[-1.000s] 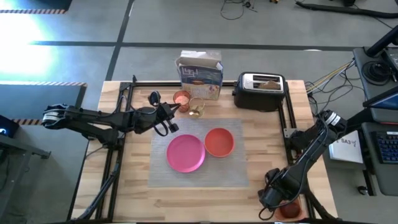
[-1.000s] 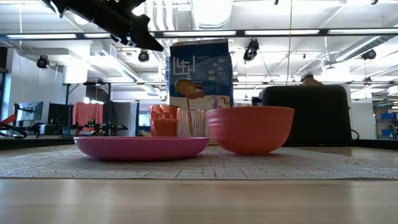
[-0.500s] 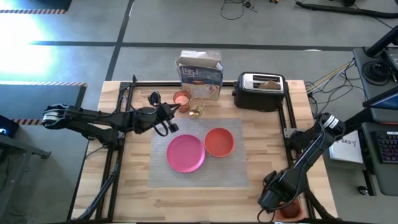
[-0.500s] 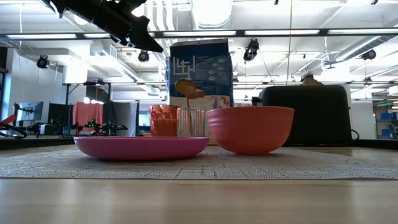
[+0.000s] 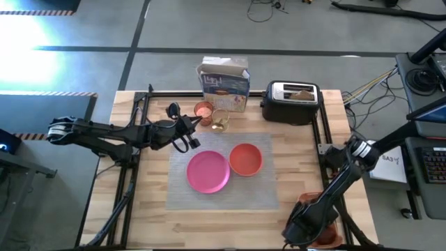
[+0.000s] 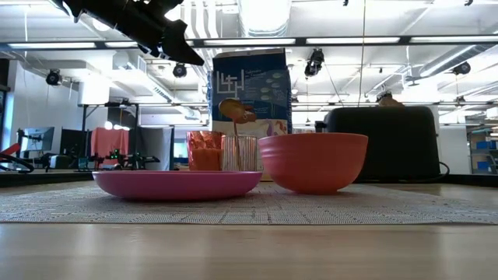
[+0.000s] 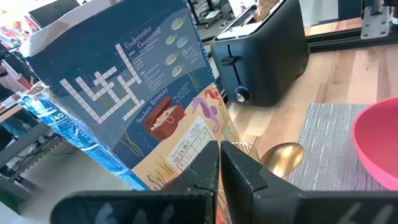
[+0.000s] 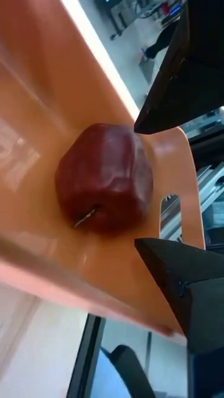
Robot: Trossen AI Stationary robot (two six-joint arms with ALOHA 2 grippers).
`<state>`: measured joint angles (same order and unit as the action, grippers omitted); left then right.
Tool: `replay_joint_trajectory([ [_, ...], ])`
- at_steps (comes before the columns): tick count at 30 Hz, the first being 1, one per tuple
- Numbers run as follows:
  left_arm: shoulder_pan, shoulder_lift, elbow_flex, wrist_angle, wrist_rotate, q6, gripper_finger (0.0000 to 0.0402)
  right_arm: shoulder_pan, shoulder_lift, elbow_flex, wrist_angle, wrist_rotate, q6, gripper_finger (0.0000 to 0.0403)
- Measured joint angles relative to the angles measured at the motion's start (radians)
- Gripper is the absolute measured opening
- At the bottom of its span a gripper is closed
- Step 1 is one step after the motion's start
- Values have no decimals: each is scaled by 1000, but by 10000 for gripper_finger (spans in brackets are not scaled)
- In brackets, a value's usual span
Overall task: Arrange a breakfast setting
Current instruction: Put the red apple to the top left of the pink plate on the table mat
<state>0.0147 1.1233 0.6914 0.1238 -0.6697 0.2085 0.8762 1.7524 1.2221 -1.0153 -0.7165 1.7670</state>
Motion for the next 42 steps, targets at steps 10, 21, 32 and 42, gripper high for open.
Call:
replay_joint_trajectory([
  [10,0,0,0,0,0,0,0,22,17,-16,4,-24,-38,279],
  [21,0,0,0,0,0,0,0,22,12,-77,39,-17,-161,279],
  [32,0,0,0,0,0,0,0,23,5,-82,185,-27,-107,267],
  [42,0,0,0,-1,0,0,0,22,4,-81,177,-17,-127,169],
])
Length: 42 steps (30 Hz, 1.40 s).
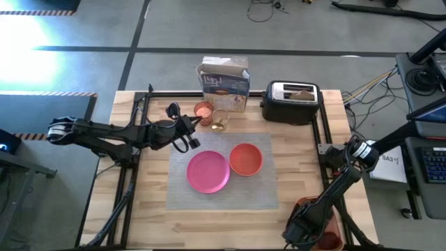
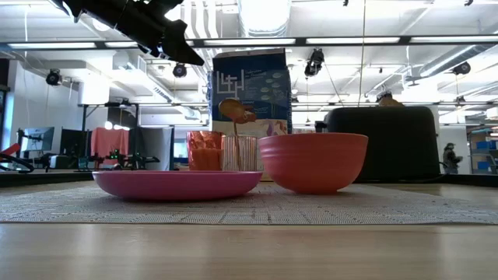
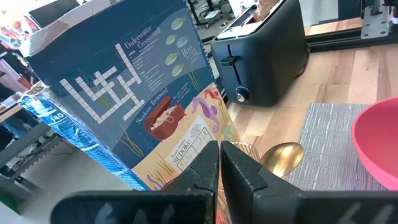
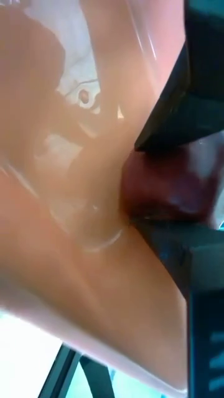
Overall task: Arrange a breakfast setting
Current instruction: Put the red apple to the top left of the pink plate on the table mat
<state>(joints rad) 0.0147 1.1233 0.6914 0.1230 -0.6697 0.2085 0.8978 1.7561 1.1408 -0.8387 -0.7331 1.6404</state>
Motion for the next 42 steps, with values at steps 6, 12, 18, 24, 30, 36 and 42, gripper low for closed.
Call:
replay_joint_trajectory([
  [6,0,0,0,0,0,0,0,-1,-3,0,0,5,-5,86],
  [12,0,0,0,0,0,0,0,-6,-7,1,-48,11,16,61],
  [18,0,0,0,-1,0,0,0,-24,-7,1,-68,-4,15,97],
  [24,0,0,0,-1,0,0,0,-33,-12,2,-71,15,-29,133],
  [30,0,0,0,-1,0,0,0,-62,-25,2,-75,110,-65,156],
  [36,0,0,0,-1,0,0,0,-118,-36,2,-156,214,-149,160],
  [42,0,0,0,-7,0,0,0,-194,-62,2,-260,301,-236,160],
])
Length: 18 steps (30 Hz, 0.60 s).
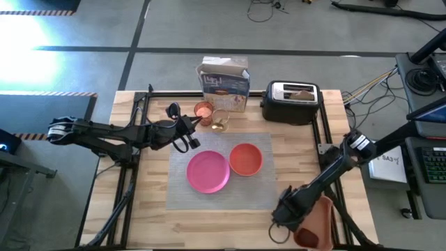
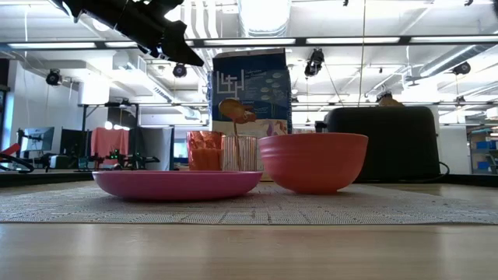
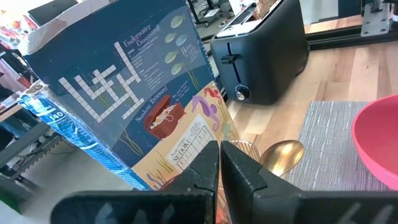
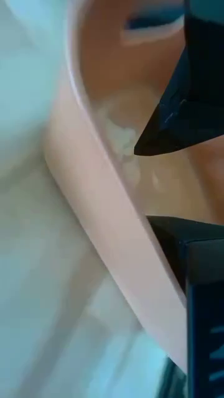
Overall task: Arrange a breakfast setting
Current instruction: Put the red apple to the top left of the pink plate on the table mat
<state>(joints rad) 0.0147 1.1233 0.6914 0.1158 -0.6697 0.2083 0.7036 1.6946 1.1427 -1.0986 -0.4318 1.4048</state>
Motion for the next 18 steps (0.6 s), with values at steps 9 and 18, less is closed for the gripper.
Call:
replay_joint_trajectory([
  [9,0,0,0,-1,0,4,0,-24,-52,0,-18,5,129,149],
  [18,0,0,0,-3,0,-7,0,-30,-53,0,23,-15,156,148],
])
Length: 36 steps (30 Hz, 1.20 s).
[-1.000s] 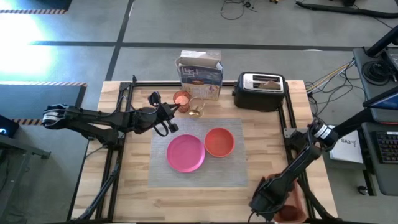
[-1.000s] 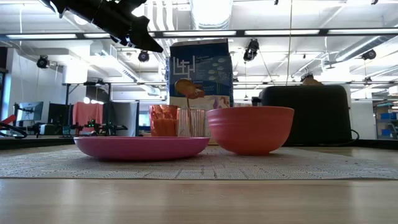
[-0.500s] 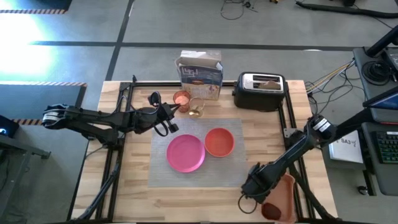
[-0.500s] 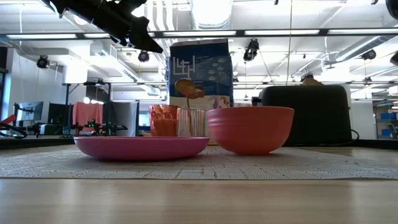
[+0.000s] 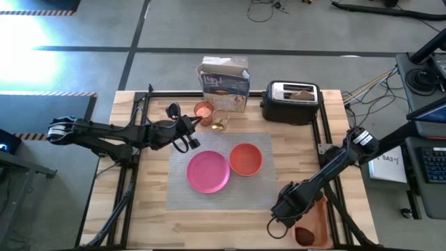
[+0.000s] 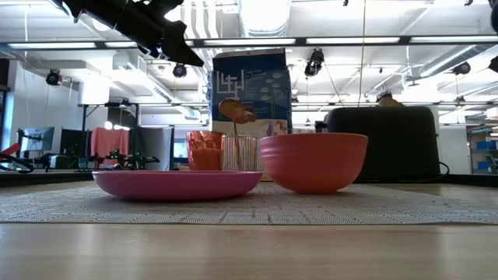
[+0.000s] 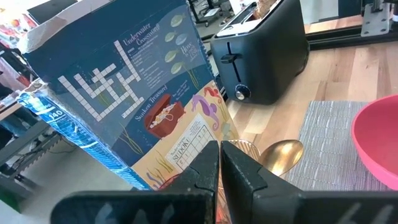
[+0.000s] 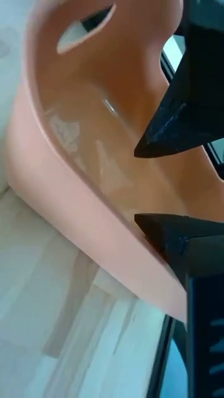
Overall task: Arrange a breakfast setting
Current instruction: Put the red apple to the top left of the pink plate on the table mat
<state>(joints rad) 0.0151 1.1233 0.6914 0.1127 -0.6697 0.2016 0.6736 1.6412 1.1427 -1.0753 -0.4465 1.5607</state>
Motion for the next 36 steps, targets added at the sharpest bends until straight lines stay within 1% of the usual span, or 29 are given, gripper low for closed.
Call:
replay_joint_trajectory([
  [5,0,0,0,-1,0,0,0,-1,-5,0,5,-22,11,181],
  [10,0,0,0,-2,0,0,0,8,-7,0,28,-151,11,218],
  [13,0,0,0,-2,0,4,0,32,-30,0,106,-172,11,231],
  [15,0,0,0,-1,0,4,0,56,-54,0,153,-149,28,236],
  [19,0,0,0,3,0,-15,0,114,-99,0,187,-35,117,238],
  [21,0,0,0,3,0,-37,0,150,-110,0,213,-4,164,238],
  [27,0,0,0,4,0,-58,0,241,-81,0,305,72,249,240],
  [31,0,-1,0,30,0,-57,0,262,-44,0,332,99,257,240],
  [36,0,-2,0,56,0,-54,0,262,3,1,348,102,185,240],
])
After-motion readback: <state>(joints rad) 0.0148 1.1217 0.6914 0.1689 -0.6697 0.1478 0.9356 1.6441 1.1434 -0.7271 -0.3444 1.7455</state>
